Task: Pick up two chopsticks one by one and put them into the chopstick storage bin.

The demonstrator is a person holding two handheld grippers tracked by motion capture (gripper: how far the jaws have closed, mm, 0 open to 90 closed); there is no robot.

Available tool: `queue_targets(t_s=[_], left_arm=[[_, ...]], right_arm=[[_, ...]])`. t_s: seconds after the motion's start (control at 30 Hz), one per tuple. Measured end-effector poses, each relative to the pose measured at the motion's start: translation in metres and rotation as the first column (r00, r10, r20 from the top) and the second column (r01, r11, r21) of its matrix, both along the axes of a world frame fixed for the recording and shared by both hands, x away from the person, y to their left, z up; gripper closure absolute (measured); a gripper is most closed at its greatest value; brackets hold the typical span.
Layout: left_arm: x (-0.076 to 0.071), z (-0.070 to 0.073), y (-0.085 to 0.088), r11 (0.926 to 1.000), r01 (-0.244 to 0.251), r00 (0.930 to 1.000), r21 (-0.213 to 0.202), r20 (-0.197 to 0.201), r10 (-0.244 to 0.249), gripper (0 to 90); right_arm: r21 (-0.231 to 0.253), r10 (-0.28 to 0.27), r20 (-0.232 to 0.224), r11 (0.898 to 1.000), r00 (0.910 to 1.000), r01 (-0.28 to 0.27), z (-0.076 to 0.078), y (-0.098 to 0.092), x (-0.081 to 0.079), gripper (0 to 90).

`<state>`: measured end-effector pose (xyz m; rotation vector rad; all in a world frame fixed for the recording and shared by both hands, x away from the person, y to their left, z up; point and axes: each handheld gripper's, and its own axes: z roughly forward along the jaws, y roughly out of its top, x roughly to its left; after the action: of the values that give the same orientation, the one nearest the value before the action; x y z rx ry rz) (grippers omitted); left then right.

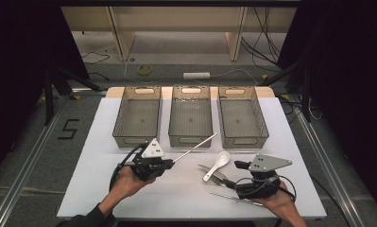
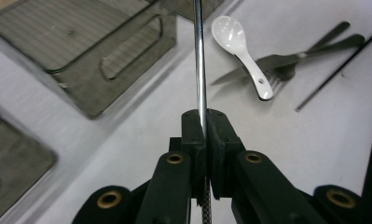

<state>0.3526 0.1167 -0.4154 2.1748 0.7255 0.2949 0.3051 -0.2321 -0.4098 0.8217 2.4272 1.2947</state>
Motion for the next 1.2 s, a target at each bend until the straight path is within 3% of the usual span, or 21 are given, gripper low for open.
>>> queue_targets(t_s=[0.13, 0.2, 0.43, 0.57, 0.63, 1.07, 1.17, 1.2], left_arm=[[0.008, 0.004, 0.01, 0.9983, -0.053, 0.9986, -0.026, 0.001, 0.053, 86.0], [0.013, 0.006, 0.015, 0.9963, -0.08, 0.9967, -0.032, 0.008, 0.08, 86.0], [0.036, 0.014, 0.037, 0.9805, -0.188, 0.9818, -0.057, 0.018, 0.189, 86.0], [0.052, 0.018, 0.05, 0.9619, -0.263, 0.9639, -0.075, 0.024, 0.265, 86.0], [0.06, 0.02, 0.056, 0.9533, -0.295, 0.9538, -0.063, 0.038, 0.298, 86.0], [0.102, 0.019, 0.091, 0.8779, -0.47, 0.8811, -0.092, 0.011, 0.473, 86.0], [0.111, 0.015, 0.096, 0.8659, -0.493, 0.8692, -0.085, -0.002, 0.495, 86.0], [0.114, 0.013, 0.097, 0.8648, -0.496, 0.8677, -0.078, -0.005, 0.497, 86.0]], right_arm=[[0.036, -0.037, -0.005, 0.999, 0.9993, 0.037, -0.002, -0.008, -0.003, 26.5], [0.088, -0.061, -0.018, 0.994, 0.998, 0.063, -0.006, -0.014, -0.004, 26.5], [0.106, -0.082, -0.025, 0.991, 0.9963, 0.084, -0.009, -0.018, -0.006, 26.5], [0.099, -0.074, -0.032, 0.992, 0.9967, 0.077, -0.011, -0.015, -0.007, 26.5], [0.095, -0.073, -0.033, 0.993, 0.9968, 0.075, -0.012, -0.014, -0.007, 26.5], [0.115, -0.088, -0.042, 0.989, 0.9953, 0.092, -0.014, -0.019, -0.011, 24.8], [0.116, -0.089, -0.043, 0.989, 0.9951, 0.093, -0.014, -0.019, -0.012, 24.8], [0.117, -0.087, -0.042, 0.989, 0.9954, 0.091, -0.014, -0.019, -0.012, 24.8]])
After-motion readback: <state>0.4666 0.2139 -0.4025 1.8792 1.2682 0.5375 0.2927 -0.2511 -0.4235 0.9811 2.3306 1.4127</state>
